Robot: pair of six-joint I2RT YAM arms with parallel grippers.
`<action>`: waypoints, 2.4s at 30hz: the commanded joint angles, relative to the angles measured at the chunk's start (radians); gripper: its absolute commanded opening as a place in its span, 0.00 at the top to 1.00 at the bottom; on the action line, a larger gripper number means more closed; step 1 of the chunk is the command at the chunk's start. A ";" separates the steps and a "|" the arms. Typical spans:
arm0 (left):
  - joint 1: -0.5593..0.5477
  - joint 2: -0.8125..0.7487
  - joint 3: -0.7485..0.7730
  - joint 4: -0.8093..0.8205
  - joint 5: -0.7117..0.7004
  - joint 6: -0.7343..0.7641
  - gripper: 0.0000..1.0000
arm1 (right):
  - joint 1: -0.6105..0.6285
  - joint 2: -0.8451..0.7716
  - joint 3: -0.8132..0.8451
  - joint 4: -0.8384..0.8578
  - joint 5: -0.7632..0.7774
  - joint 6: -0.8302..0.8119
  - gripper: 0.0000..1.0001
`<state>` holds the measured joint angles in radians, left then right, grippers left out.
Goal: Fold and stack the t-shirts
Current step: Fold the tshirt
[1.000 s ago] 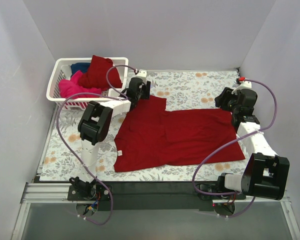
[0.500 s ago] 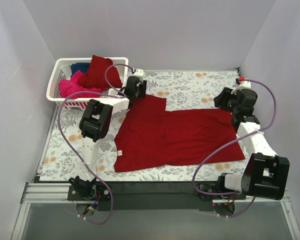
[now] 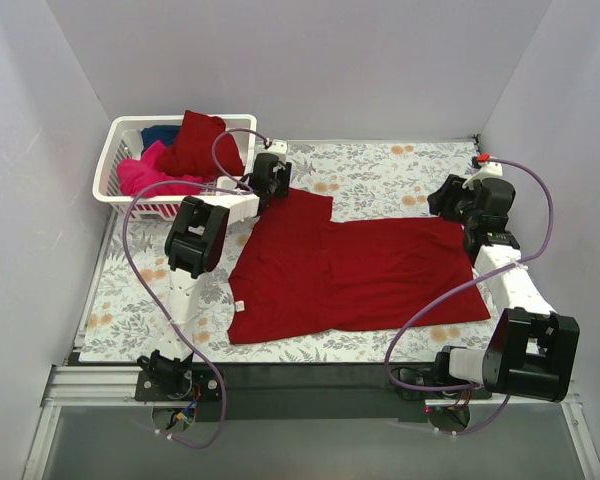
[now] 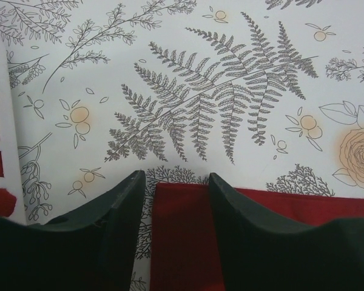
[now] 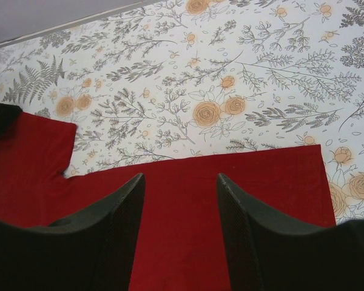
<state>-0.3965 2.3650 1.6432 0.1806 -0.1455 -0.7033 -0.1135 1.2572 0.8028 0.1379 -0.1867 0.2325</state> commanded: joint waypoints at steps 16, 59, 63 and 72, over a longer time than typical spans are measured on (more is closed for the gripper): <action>0.010 -0.114 -0.057 -0.010 0.015 -0.024 1.00 | 0.000 -0.012 -0.002 0.042 0.039 -0.021 0.54; 0.008 -0.523 -0.505 0.238 0.144 -0.119 1.00 | -0.069 0.521 0.308 -0.067 0.285 -0.091 0.54; 0.010 -0.529 -0.508 0.238 0.144 -0.120 1.00 | -0.078 0.577 0.352 -0.087 0.291 -0.084 0.54; 0.010 -0.524 -0.510 0.232 0.144 -0.116 1.00 | -0.087 0.648 0.391 -0.116 0.306 -0.076 0.55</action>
<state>-0.3935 1.9221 1.1400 0.3973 -0.0101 -0.8268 -0.1955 1.8893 1.1446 0.0250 0.1024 0.1535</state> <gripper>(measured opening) 0.019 0.455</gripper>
